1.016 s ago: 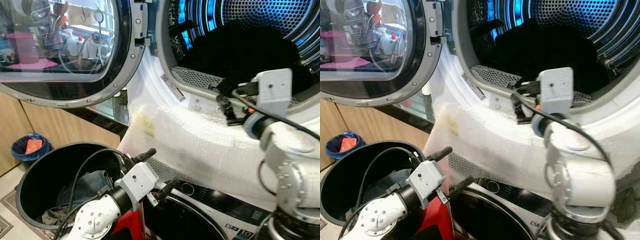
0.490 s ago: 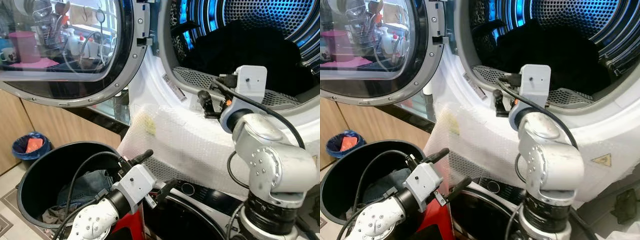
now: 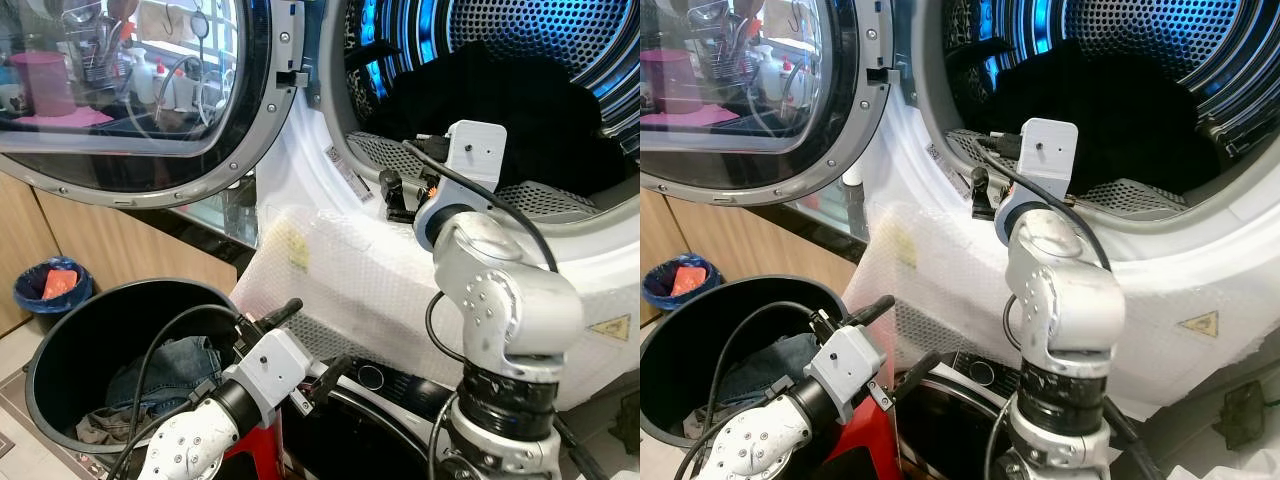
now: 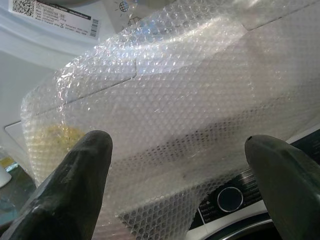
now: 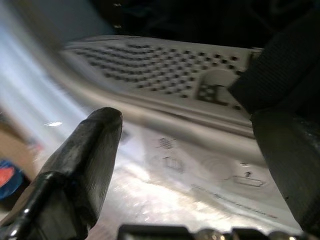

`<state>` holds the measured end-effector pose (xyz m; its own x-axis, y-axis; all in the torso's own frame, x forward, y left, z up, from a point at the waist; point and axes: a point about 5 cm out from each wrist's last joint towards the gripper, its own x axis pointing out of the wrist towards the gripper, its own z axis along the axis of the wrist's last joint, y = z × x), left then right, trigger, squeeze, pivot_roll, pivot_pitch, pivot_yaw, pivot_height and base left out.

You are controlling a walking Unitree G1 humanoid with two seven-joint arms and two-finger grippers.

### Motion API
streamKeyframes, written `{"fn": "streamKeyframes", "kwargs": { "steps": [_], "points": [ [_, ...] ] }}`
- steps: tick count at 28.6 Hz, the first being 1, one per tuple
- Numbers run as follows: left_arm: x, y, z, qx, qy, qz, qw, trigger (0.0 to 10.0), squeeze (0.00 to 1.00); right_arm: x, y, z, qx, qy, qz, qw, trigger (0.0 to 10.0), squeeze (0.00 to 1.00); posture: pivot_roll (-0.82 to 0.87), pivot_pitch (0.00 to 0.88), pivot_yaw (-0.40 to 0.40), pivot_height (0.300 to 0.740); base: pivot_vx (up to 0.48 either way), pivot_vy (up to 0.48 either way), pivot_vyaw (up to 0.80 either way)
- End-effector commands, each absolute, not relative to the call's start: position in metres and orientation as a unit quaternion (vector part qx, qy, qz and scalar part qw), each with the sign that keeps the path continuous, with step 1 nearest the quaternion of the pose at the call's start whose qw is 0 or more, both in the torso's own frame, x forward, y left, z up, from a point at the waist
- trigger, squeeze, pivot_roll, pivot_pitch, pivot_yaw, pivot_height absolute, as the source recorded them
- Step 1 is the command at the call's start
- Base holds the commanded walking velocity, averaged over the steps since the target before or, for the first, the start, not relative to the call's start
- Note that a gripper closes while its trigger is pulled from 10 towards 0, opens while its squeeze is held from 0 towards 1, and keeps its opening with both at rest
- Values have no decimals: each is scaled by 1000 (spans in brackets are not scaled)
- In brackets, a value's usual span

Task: Clothes washing

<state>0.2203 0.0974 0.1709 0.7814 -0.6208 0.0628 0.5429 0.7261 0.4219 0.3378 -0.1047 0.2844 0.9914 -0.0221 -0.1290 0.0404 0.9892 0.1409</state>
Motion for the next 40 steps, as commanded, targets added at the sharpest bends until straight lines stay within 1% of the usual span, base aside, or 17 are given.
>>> {"fn": "streamKeyframes", "kwargs": {
  "steps": [1,6,13,15,23,30,34,36,37,40],
  "points": [
    [217,95,176,195,-109,-316,922,10000,0,343,-108,285,84,62,-36,994,10000,0,126,0,-198,740,0,0,0],
    [215,95,175,196,-108,-316,922,10000,0,358,-116,283,90,63,-76,991,10000,0,129,0,-198,740,0,0,0],
    [215,93,175,195,-108,-316,922,10000,0,372,-124,293,97,42,-105,989,10000,0,130,0,-199,740,0,0,0],
    [214,94,175,194,-106,-313,923,10000,0,386,-137,304,106,23,-139,984,10000,0,136,0,-202,740,0,0,0],
    [211,95,175,192,-103,-309,926,10000,0,398,-142,320,116,1,-151,982,10000,0,141,0,-201,740,0,0,0],
    [204,94,174,187,-93,-308,928,10000,0,408,-146,322,90,21,-173,981,10000,0,141,0,-204,740,0,0,0],
    [197,94,172,180,-83,-307,931,10000,0,415,-156,327,61,28,-200,977,10000,0,141,0,-212,740,0,0,0],
    [196,94,172,179,-82,-307,931,10000,0,415,-157,328,59,27,-203,977,10000,0,141,0,-212,740,0,0,0],
    [191,94,170,175,-74,-306,933,10000,0,417,-165,332,57,25,-221,973,10000,0,142,0,-217,740,0,0,0],
    [187,94,171,173,-70,-305,934,10000,0,417,-168,335,59,23,-230,971,10000,0,144,3,-220,740,0,0,0]
  ]
}}
